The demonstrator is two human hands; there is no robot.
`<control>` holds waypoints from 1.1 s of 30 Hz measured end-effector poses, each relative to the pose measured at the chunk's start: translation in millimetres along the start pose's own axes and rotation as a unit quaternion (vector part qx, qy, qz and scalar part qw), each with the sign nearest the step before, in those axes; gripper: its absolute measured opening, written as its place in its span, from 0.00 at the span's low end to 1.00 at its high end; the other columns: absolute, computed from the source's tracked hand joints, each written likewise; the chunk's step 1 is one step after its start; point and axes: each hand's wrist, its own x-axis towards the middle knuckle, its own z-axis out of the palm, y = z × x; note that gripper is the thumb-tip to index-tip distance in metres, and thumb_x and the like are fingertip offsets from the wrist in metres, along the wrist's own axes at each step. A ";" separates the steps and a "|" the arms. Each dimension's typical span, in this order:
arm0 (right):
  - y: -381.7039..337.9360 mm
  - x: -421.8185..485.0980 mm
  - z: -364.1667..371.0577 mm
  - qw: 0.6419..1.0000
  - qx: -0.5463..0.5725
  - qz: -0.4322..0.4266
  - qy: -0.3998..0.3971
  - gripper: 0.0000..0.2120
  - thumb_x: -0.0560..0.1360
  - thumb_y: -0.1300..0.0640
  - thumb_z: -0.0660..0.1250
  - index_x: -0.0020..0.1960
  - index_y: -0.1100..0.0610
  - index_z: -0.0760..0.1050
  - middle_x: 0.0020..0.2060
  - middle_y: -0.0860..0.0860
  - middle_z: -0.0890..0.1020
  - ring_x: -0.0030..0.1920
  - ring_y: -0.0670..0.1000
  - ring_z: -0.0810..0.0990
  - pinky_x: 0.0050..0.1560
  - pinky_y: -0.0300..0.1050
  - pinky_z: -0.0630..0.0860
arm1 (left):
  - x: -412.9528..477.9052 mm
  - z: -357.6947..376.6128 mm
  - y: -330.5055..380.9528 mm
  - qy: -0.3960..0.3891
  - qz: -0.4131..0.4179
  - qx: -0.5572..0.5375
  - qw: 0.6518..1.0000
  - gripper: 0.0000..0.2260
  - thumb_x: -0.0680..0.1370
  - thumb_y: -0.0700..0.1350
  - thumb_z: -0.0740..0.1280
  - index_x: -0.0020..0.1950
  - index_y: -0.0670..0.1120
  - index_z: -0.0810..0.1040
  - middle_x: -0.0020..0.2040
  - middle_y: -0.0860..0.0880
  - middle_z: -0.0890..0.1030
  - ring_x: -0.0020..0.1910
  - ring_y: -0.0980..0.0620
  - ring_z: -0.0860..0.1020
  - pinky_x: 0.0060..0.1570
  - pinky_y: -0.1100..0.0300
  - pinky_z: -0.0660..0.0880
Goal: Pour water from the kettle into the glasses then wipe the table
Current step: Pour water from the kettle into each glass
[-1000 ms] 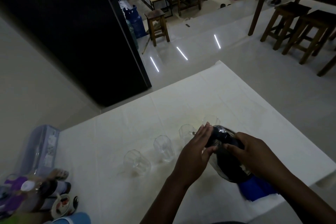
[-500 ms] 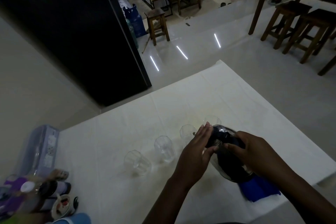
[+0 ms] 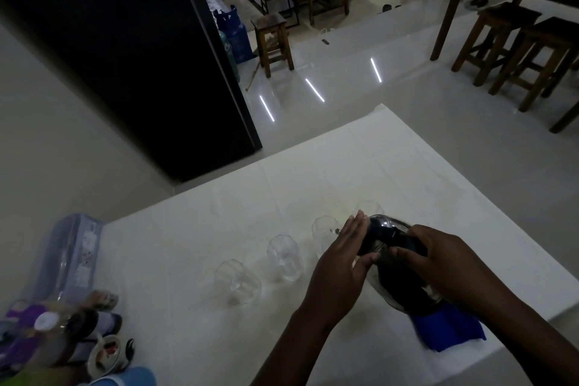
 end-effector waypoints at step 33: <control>14.8 -6.7 11.5 0.998 0.039 0.028 0.029 0.08 0.73 0.52 0.68 0.38 0.45 0.70 0.33 0.46 0.78 0.36 0.44 0.77 0.33 0.37 0.69 | 0.6 -4.2 3.1 -0.010 0.034 0.023 0.999 0.24 0.81 0.46 0.61 0.76 0.50 0.57 0.77 0.56 0.56 0.74 0.63 0.49 0.70 0.65 0.56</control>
